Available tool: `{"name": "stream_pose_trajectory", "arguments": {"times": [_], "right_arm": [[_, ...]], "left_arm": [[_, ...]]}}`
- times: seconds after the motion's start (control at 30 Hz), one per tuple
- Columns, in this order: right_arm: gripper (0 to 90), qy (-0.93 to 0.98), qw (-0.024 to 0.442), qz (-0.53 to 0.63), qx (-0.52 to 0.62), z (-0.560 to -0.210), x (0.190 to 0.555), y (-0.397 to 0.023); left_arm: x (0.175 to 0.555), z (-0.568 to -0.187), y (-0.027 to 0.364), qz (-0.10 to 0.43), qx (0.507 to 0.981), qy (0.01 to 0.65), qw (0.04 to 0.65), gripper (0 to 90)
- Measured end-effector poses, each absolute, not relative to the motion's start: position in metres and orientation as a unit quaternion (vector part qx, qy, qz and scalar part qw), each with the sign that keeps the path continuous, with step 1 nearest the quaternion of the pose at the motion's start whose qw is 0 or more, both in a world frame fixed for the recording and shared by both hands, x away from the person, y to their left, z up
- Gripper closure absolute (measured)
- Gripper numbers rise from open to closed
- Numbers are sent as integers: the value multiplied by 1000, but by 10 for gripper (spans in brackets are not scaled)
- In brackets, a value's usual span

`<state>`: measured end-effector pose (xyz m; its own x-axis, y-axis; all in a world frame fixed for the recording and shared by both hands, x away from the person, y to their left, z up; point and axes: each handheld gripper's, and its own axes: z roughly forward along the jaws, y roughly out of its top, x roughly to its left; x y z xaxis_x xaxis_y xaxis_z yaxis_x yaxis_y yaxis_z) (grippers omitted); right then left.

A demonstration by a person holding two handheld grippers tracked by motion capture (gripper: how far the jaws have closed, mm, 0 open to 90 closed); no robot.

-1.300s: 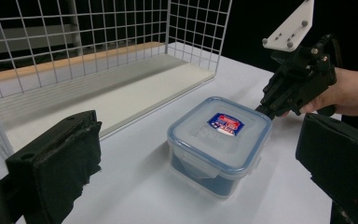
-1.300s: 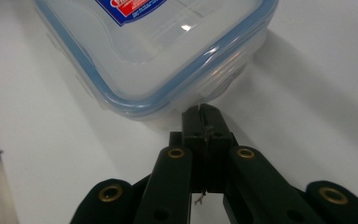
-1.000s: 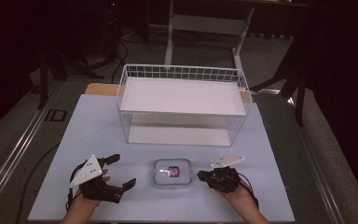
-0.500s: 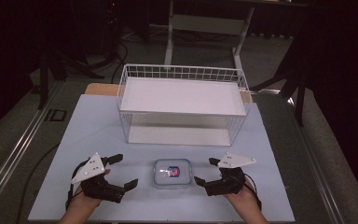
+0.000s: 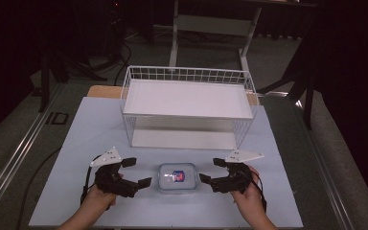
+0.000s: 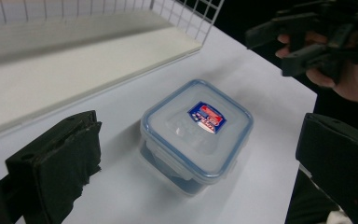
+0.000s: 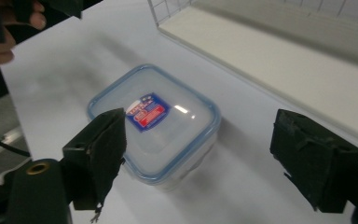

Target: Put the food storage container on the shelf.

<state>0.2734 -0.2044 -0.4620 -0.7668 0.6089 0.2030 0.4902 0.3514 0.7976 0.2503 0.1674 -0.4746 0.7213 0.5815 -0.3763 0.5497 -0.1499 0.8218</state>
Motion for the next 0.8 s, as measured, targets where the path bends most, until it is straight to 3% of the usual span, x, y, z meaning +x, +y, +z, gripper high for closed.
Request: {"name": "stream_pose_trajectory", "arguments": {"times": [0.3, 0.4, 0.57, 0.63, 0.8], "right_arm": [[115, 798, -9, 437, 415, -481, 287, -198], [131, 780, -67, 440, 440, -491, 295, -198], [158, 750, -126, 430, 487, -506, 305, -199], [188, 737, -151, 426, 502, -512, 309, -198], [220, 725, -185, 416, 517, -519, 310, -192]], "left_arm": [[269, -489, 146, -37, 765, 405, 499, 9], [276, -499, 142, -66, 755, 429, 492, 9], [283, -517, 135, -122, 729, 472, 481, 9], [285, -523, 135, -141, 712, 489, 484, 81], [287, -531, 131, -161, 698, 510, 477, 146]]}}
